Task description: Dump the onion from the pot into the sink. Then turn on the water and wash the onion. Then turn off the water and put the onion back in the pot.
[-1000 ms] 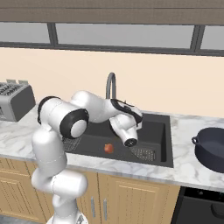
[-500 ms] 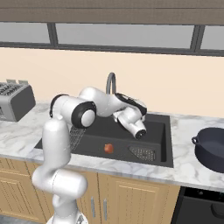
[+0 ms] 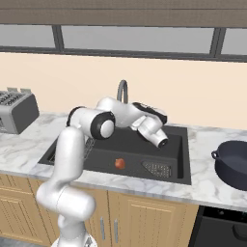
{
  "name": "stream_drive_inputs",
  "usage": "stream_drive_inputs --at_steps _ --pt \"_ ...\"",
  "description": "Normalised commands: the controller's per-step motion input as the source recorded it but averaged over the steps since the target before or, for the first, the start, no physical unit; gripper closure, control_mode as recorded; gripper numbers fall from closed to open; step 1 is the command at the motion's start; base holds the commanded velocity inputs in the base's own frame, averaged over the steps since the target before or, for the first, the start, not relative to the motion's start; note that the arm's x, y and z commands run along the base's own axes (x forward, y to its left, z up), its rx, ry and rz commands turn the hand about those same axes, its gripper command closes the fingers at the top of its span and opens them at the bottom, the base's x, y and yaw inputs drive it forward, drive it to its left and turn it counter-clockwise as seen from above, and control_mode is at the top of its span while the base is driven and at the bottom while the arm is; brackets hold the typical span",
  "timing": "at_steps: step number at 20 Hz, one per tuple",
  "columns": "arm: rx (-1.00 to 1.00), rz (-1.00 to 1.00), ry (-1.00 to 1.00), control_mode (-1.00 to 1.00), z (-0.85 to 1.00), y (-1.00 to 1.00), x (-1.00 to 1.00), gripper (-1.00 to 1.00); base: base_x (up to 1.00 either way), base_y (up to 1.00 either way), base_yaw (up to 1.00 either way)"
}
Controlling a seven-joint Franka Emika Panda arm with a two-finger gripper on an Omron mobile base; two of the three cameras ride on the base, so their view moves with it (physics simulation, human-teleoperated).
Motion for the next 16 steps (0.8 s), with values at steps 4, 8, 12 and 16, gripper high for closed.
stream_drive_inputs --at_steps 4,8,12,16 --pt "0.00 0.10 0.00 -1.00 -0.05 0.02 0.25 -1.00 0.00 0.00 0.00" --pt "0.00 0.01 0.00 -1.00 0.00 0.11 0.05 -1.00 0.00 0.00 0.00" --pt "0.00 0.00 0.00 -1.00 0.00 0.20 0.00 -1.00 0.00 0.00 0.00" --pt "0.00 -0.02 0.00 -1.00 0.00 0.22 0.00 -1.00 0.00 0.00 0.00"
